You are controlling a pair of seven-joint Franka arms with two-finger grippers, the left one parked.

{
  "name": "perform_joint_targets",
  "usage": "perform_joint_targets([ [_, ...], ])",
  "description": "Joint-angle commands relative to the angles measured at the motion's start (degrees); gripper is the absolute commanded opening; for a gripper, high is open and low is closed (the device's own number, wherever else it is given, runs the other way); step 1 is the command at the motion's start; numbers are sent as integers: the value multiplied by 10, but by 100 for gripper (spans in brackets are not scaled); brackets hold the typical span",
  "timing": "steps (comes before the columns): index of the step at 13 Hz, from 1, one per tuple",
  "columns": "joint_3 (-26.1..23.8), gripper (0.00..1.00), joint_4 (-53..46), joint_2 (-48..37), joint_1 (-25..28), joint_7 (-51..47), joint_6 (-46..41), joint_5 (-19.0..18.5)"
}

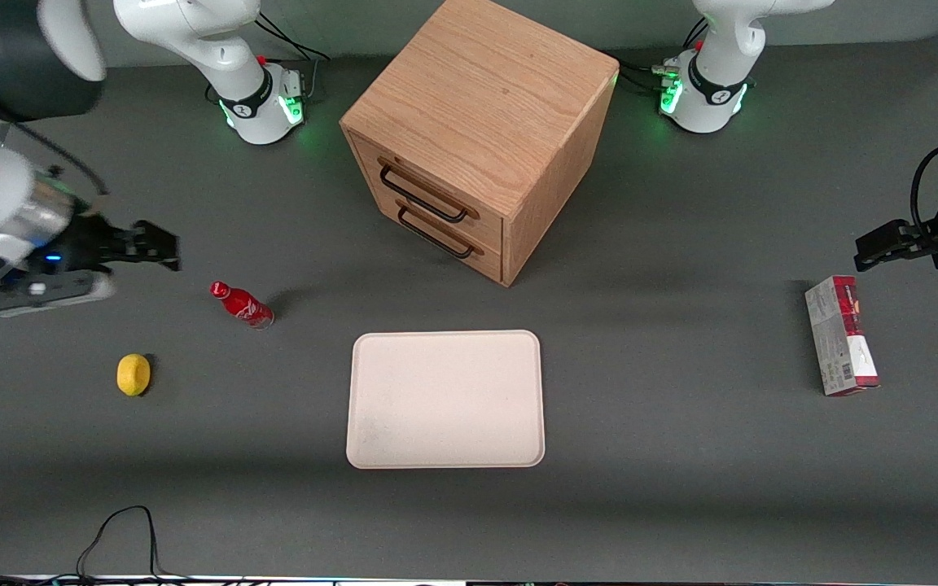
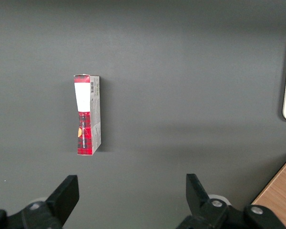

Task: Open upper drawer
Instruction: 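Move the right gripper to the upper drawer's black handle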

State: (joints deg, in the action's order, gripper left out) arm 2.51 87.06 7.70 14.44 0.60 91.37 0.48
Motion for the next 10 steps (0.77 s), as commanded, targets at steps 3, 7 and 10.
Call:
perform_joint_targets([
  [3,5,100,-21,21,139,5,-1,6],
  [7,6,100,-15,30,218,125,12,6],
  [10,6,100,-14,29,225,129,25,41],
])
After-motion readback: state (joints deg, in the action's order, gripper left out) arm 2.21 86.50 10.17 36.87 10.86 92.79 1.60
